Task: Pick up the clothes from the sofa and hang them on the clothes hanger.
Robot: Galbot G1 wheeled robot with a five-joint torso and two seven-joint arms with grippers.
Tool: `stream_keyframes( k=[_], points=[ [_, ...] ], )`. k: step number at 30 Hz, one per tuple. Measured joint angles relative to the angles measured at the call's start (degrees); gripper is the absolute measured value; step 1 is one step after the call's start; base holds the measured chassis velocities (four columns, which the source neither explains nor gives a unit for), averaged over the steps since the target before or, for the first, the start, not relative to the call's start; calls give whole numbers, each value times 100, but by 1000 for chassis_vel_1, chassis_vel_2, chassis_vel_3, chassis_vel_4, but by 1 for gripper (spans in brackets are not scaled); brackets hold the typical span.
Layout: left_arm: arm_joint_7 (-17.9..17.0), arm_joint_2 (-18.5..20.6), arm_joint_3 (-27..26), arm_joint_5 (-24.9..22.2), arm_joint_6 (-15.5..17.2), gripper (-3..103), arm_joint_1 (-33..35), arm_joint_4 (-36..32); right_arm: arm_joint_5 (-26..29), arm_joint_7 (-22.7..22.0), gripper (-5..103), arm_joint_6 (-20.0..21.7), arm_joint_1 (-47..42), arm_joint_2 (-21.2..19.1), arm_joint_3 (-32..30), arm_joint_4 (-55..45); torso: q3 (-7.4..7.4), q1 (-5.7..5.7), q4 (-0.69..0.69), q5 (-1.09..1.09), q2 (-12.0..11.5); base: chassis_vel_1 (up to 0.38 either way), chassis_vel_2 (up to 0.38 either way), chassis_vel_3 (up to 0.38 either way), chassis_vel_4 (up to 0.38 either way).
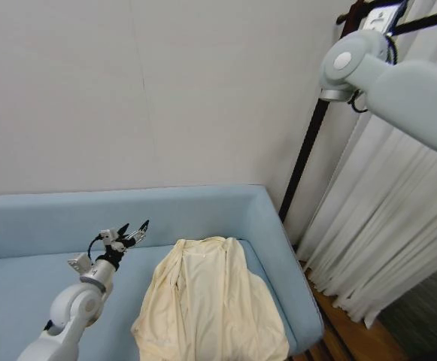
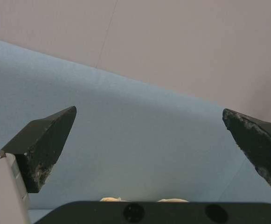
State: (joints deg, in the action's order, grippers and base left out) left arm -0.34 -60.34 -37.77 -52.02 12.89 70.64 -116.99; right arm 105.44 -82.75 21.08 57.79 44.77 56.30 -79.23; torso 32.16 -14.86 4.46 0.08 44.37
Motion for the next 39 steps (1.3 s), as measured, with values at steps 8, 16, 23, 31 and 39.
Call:
stream_keyframes(
  k=[8,16,23,31,39],
  points=[
    [-1,-68,25,110,9,100,51,-22,297,-102,8,14,-13,-481,-12,-916,0,0,2,2,0,0,0,0,0],
    [-48,-186,4,317,10,100,170,17,520,35,8,122,-413,-1295,-233,-2626,-1,0,0,1,1,0,0,0,0],
    [-174,-284,-70,439,-33,100,383,-2,344,992,8,342,-1570,-2470,-966,-4118,0,0,1,0,0,0,0,0,0],
    [-322,-348,-263,490,-19,100,666,-179,-503,4053,8,901,-3823,-3710,-2371,-5070,-2,2,3,2,2,0,0,0,0],
    [-341,-518,-252,755,-18,100,893,312,-2160,7014,8,837,-6067,-3556,-2554,-4510,0,1,-2,0,1,0,0,0,0]
  ],
)
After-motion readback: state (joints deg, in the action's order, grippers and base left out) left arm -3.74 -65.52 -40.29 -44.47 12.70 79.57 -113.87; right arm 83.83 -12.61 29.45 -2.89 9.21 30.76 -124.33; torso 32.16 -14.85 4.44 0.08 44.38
